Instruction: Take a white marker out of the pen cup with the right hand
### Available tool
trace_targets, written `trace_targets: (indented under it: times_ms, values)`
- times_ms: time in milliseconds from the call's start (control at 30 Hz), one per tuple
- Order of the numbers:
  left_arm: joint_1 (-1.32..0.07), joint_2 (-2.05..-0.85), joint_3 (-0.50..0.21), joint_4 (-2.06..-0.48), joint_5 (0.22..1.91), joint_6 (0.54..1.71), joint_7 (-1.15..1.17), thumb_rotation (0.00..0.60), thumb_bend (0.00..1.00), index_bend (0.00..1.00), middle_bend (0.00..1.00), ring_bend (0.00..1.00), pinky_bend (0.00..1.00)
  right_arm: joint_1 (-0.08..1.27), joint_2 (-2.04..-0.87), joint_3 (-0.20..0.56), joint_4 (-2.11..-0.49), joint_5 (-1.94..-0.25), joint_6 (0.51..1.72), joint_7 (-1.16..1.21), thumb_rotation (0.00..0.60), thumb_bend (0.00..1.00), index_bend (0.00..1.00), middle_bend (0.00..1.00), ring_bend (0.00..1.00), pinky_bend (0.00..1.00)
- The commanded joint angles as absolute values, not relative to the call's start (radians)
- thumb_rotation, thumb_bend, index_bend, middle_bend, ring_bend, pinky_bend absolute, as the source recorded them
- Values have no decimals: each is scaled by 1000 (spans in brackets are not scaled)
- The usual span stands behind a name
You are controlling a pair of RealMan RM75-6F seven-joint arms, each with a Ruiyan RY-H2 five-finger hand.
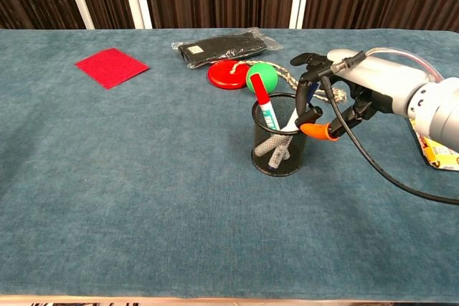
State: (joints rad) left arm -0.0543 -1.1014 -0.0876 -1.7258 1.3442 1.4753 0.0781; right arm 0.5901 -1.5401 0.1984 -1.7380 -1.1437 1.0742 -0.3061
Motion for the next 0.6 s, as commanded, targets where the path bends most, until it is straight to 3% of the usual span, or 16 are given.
trace_targets:
  times_ms: [33,600]
  values:
    - [-54,-1101,-88,-1726,1344,1475,79,600,542,158,0,0,16,592,-1540,198,-1738,-1140,1073,-306,600,461,579,0,9,174]
    - [-54,-1100,-88,-1728,1342,1476,76,600,542,159,0,0,16,593,-1466,224,-1846,-1151,1102,-289,600,475,585,0,9,174]
